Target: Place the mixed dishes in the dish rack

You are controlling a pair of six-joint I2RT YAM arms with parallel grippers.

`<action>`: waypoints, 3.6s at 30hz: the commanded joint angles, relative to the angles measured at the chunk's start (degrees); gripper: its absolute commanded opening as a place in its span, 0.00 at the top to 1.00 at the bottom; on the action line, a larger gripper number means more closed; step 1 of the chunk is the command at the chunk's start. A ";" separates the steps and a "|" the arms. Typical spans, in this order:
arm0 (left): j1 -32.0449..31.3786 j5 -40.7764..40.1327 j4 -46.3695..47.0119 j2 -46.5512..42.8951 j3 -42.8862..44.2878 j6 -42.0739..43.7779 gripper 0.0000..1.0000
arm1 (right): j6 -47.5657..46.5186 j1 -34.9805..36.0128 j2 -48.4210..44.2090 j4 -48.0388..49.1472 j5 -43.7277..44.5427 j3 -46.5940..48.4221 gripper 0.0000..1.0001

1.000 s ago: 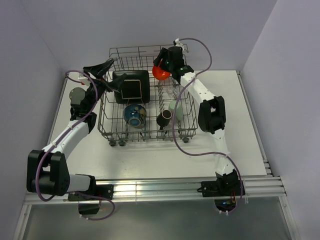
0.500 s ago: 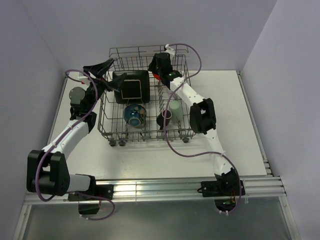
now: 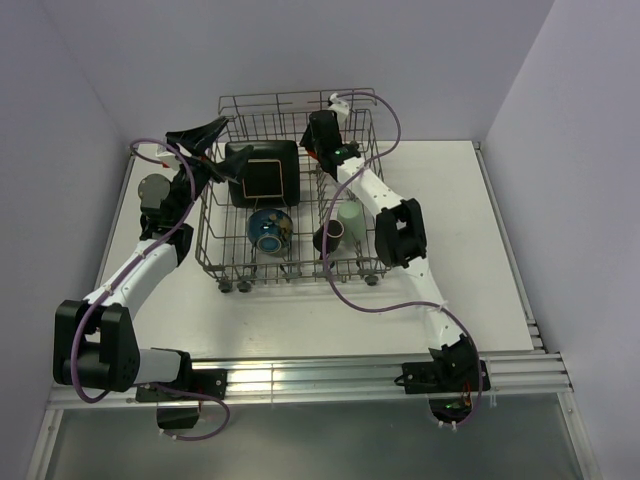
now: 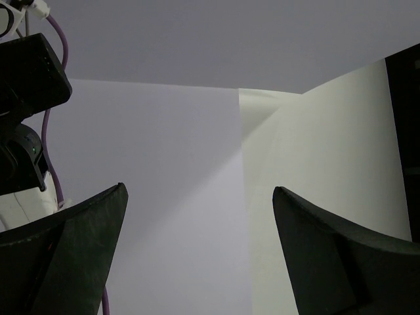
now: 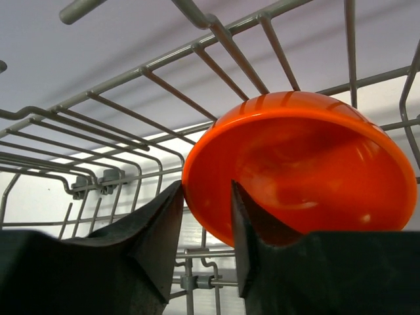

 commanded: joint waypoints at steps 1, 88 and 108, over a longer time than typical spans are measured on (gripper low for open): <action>0.03 0.17 4.02 -1.76 0.25 -32.00 0.01 | 0.73 0.75 1.36 0.09 1.91 3.76 0.60; 1.69 10.61 0.25 -0.27 5.50 -24.28 0.01 | 14.03 -7.78 -31.15 8.99 -12.59 -31.15 0.40; 3.91 17.41 -97.03 25.75 67.03 63.32 0.01 | -12.08 -5.32 -63.55 -25.22 -6.09 -45.36 0.00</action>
